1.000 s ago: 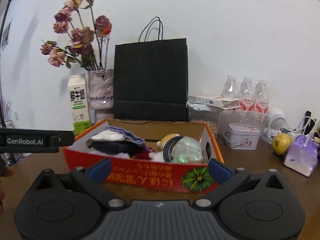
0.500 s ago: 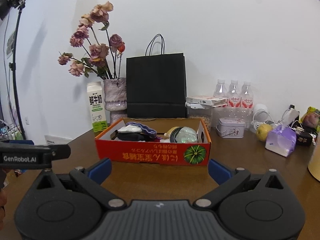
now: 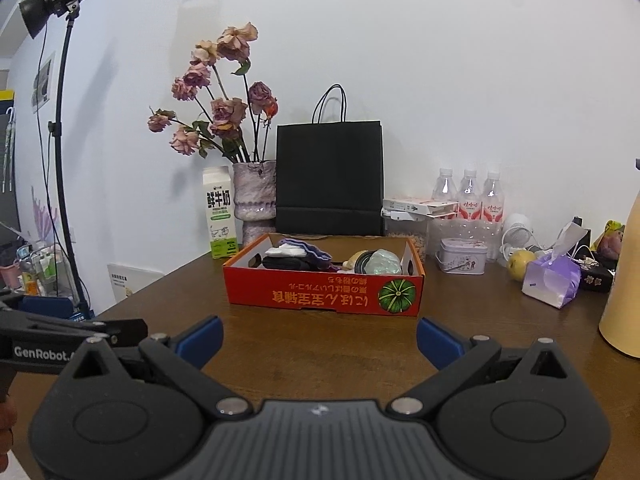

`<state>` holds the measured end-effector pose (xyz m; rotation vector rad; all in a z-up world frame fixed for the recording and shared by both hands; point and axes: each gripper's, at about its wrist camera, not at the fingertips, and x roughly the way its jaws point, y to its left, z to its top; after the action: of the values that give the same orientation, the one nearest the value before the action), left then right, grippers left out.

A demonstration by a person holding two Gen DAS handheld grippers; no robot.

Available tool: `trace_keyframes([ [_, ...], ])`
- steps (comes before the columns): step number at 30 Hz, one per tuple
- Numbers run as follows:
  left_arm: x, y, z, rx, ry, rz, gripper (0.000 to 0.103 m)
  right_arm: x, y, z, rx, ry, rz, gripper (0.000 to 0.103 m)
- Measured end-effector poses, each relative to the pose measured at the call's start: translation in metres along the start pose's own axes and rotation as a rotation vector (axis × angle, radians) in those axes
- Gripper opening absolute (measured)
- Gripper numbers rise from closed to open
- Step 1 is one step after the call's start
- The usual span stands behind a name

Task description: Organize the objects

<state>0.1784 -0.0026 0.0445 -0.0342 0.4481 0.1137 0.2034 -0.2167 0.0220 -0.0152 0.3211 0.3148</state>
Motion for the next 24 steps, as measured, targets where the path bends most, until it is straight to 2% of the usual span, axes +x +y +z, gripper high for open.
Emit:
trace_keyframes([
  [24, -0.0061, -0.0041, -0.0055, 0.001, 0.022, 0.011, 0.103, -0.0096, 0.0012, -0.0038, 0.003, 0.004, 0.006, 0.103],
])
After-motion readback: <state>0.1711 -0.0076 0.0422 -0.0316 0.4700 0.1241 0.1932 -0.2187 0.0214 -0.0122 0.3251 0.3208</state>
